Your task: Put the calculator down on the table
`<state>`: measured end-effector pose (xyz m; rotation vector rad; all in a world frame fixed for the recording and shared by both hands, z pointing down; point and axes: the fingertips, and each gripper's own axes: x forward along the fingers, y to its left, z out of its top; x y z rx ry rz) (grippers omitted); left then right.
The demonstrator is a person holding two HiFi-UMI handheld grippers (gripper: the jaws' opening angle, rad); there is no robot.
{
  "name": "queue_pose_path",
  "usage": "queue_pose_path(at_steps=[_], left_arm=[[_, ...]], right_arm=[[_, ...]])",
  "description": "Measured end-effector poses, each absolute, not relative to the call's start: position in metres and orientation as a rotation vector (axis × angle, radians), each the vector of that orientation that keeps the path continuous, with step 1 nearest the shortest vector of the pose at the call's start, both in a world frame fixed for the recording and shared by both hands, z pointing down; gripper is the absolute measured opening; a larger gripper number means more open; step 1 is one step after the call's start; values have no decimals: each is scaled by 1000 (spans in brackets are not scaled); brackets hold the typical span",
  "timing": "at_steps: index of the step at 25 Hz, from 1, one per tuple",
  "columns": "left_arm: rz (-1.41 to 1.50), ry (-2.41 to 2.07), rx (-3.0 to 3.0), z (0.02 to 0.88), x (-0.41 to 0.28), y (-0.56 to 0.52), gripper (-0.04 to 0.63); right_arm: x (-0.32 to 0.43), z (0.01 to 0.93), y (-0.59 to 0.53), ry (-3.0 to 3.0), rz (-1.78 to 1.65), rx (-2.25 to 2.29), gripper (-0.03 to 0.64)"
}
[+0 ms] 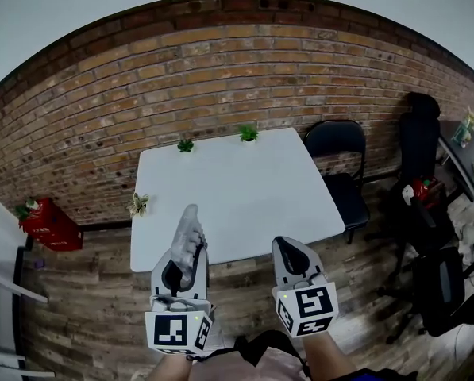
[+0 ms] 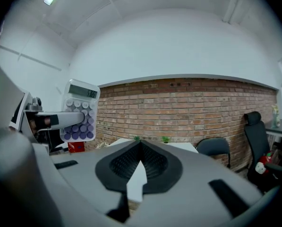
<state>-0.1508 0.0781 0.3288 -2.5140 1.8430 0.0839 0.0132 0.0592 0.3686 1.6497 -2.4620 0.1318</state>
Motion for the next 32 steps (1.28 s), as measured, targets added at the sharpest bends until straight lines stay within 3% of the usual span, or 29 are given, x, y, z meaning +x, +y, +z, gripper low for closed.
queue_pose_path(at_steps=[12, 32], left_arm=[[-17, 1856, -2589, 369, -130, 22, 137], [-135, 1833, -2562, 355, -54, -178, 137]], right_arm=[[34, 405, 11, -2415, 233, 1652, 3], [102, 402, -194, -2481, 294, 1630, 3]])
